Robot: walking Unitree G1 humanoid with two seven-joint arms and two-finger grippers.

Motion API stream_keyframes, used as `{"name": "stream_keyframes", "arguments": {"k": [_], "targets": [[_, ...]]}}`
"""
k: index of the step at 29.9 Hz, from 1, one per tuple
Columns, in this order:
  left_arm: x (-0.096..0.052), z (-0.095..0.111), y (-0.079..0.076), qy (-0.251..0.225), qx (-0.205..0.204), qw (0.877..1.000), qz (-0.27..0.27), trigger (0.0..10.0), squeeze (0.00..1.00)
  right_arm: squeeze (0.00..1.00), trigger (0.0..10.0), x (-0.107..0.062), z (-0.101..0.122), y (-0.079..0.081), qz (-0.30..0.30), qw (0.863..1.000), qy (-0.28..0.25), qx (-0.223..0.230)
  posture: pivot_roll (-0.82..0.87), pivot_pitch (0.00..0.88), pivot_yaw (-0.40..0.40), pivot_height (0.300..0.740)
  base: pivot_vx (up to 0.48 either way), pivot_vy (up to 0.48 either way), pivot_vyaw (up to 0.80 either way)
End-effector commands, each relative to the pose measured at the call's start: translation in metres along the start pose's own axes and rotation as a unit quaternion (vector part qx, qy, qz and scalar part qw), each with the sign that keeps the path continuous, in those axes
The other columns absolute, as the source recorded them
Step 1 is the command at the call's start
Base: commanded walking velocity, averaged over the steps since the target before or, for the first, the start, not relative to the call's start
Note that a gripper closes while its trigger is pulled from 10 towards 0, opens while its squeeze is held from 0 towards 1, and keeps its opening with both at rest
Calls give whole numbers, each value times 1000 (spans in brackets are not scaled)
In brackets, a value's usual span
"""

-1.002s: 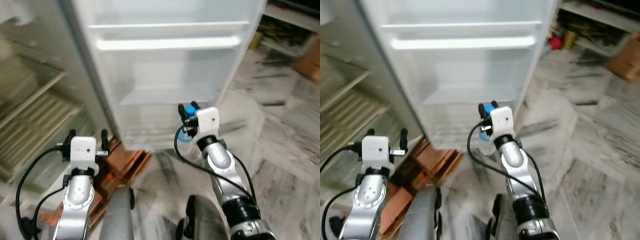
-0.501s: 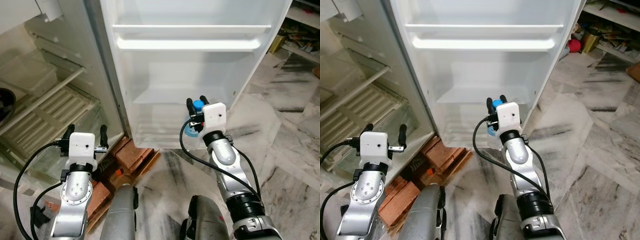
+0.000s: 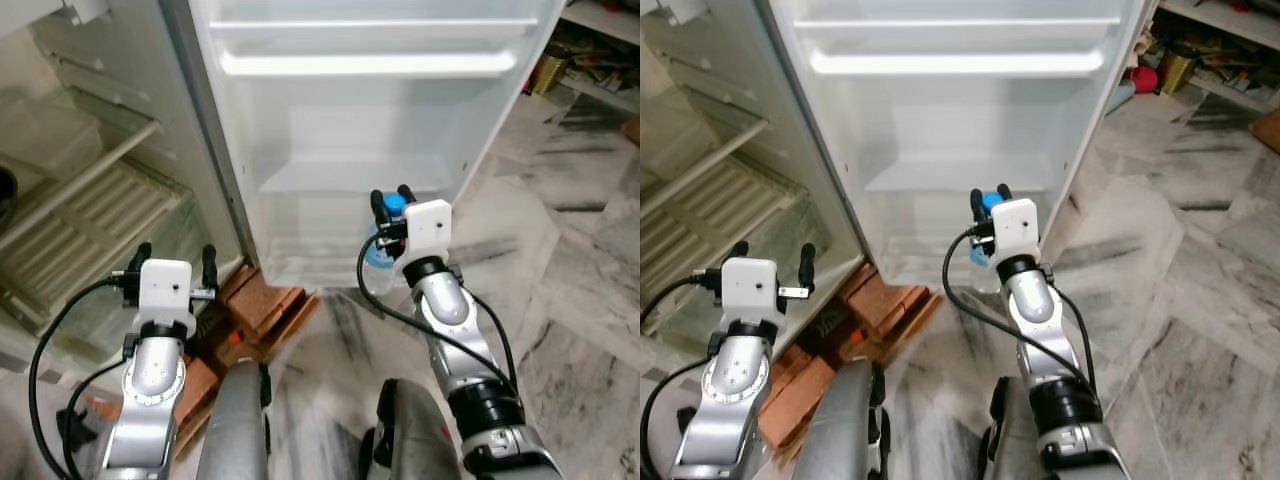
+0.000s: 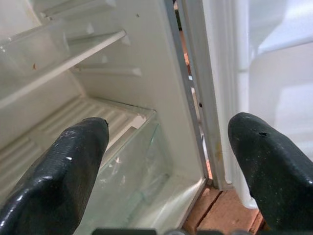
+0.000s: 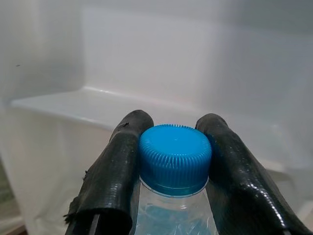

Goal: Restocking fridge

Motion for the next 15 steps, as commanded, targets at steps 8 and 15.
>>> {"name": "stream_keyframes", "arguments": {"k": [8,15], "targets": [[0,1,-5,-4,-5,1000,-6,10000,0,0,10000,3,6,-1,2,1000,-17,-2,161,153,-10,606,100,0,0],[0,1,-5,-5,-7,1000,-11,10000,0,0,10000,3,6,0,1,1000,-18,-4,161,155,-7,606,272,0,0]]}}
Point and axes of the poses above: a point about 5 cm out from each wrist's last joint towards the gripper, its own x axis pointing out of the wrist towards the gripper, its own z axis along the axis of the wrist's last joint, y = z × x, the point moved 2 cm from there along x, pointing out of the wrist towards the gripper
